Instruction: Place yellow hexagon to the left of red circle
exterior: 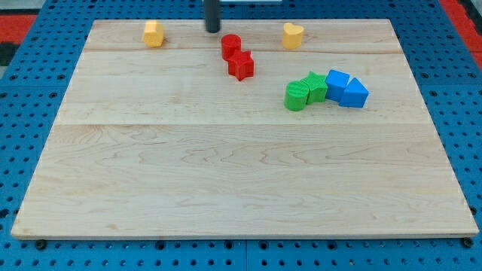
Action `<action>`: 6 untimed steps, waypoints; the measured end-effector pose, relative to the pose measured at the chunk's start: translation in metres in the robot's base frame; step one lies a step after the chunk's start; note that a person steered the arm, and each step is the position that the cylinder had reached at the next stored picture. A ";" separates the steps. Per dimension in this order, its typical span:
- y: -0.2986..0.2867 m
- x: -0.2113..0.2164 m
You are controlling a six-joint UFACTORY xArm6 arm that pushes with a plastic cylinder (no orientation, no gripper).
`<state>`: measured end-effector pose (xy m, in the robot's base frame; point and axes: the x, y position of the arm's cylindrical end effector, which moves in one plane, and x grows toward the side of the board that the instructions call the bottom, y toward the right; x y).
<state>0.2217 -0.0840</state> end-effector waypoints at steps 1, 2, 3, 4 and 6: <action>-0.053 0.039; -0.054 0.106; -0.109 0.104; -0.189 0.084; -0.155 0.005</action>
<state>0.2271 -0.2385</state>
